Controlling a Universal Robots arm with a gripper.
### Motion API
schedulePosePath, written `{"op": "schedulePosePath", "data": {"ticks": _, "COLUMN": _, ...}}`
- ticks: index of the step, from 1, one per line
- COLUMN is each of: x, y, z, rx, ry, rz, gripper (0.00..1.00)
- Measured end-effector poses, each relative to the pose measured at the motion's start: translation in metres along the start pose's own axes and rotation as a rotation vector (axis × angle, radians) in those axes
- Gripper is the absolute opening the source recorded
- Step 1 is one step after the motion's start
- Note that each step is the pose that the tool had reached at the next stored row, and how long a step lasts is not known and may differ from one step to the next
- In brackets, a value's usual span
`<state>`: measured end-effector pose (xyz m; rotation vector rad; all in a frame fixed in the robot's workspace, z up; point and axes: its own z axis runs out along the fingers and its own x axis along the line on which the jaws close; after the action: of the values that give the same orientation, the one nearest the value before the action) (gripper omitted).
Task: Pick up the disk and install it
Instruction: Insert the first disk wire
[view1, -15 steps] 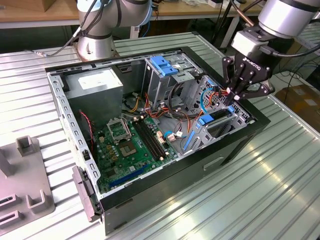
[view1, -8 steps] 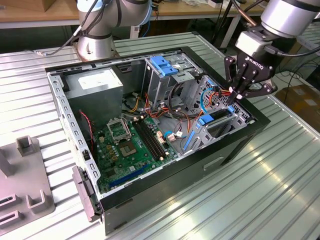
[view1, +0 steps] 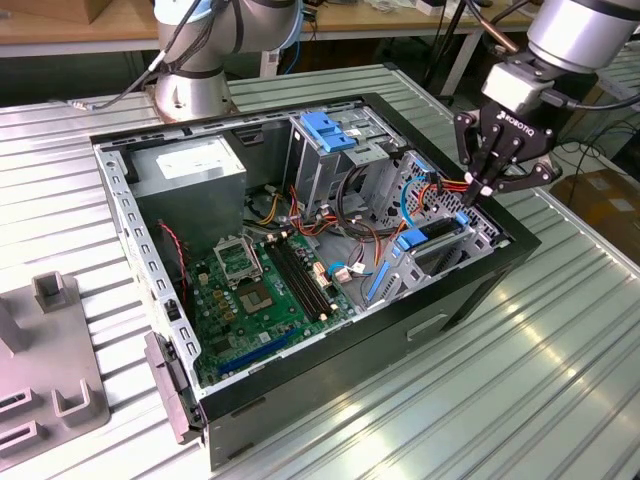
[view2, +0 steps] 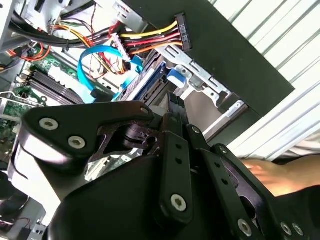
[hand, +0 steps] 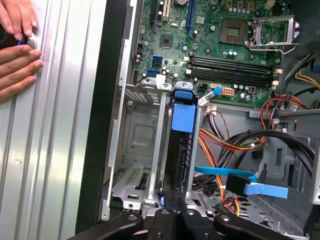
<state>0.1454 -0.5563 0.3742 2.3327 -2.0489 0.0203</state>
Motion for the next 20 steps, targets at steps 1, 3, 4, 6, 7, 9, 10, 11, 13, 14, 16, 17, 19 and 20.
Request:
{"op": "schedulePosePath", "data": {"ticks": 1, "x": -0.0001, "y": -0.0003, "z": -0.0007, "rx": -0.0002, "ry": 0.0016, "rz": -0.002, "gripper": 0.10}}
{"op": "schedulePosePath", "data": {"ticks": 3, "x": -0.0004, "y": -0.0013, "z": -0.0046, "rx": -0.0028, "ry": 0.0039, "rz": -0.009, "gripper": 0.10}}
{"op": "schedulePosePath", "data": {"ticks": 4, "x": -0.0008, "y": -0.0020, "z": -0.0063, "rx": -0.0049, "ry": 0.0045, "rz": -0.011, "gripper": 0.10}}
{"op": "schedulePosePath", "data": {"ticks": 6, "x": -0.0011, "y": -0.0034, "z": -0.0070, "rx": -0.0070, "ry": 0.0041, "rz": -0.022, "gripper": 0.10}}
{"op": "schedulePosePath", "data": {"ticks": 7, "x": -0.0010, "y": -0.0047, "z": -0.0072, "rx": -0.0070, "ry": 0.0046, "rz": -0.031, "gripper": 0.10}}
{"op": "schedulePosePath", "data": {"ticks": 9, "x": -0.0010, "y": -0.0058, "z": -0.0072, "rx": -0.0065, "ry": 0.0050, "rz": -0.047, "gripper": 0.10}}
{"op": "schedulePosePath", "data": {"ticks": 10, "x": -0.0010, "y": -0.0062, "z": -0.0072, "rx": -0.0062, "ry": 0.0052, "rz": -0.055, "gripper": 0.10}}
{"op": "schedulePosePath", "data": {"ticks": 11, "x": -0.0009, "y": -0.0066, "z": -0.0072, "rx": -0.0059, "ry": 0.0053, "rz": -0.061, "gripper": 0.10}}
{"op": "schedulePosePath", "data": {"ticks": 13, "x": -0.0007, "y": -0.0086, "z": -0.0072, "rx": -0.0049, "ry": 0.0059, "rz": -0.089, "gripper": 0.10}}
{"op": "schedulePosePath", "data": {"ticks": 14, "x": -0.0005, "y": -0.0097, "z": -0.0072, "rx": -0.0040, "ry": 0.0065, "rz": -0.116, "gripper": 0.10}}
{"op": "schedulePosePath", "data": {"ticks": 16, "x": -0.0004, "y": -0.0108, "z": -0.0072, "rx": -0.0028, "ry": 0.0073, "rz": -0.149, "gripper": 0.10}}
{"op": "schedulePosePath", "data": {"ticks": 17, "x": -0.0002, "y": -0.0118, "z": -0.0072, "rx": -0.0021, "ry": 0.0077, "rz": -0.167, "gripper": 0.10}}
{"op": "schedulePosePath", "data": {"ticks": 19, "x": -0.0001, "y": -0.0134, "z": -0.0073, "rx": -0.0015, "ry": 0.0082, "rz": -0.184, "gripper": 0.10}}
{"op": "schedulePosePath", "data": {"ticks": 20, "x": -0.0003, "y": -0.0147, "z": -0.0073, "rx": -0.0013, "ry": 0.0083, "rz": -0.190, "gripper": 0.10}}
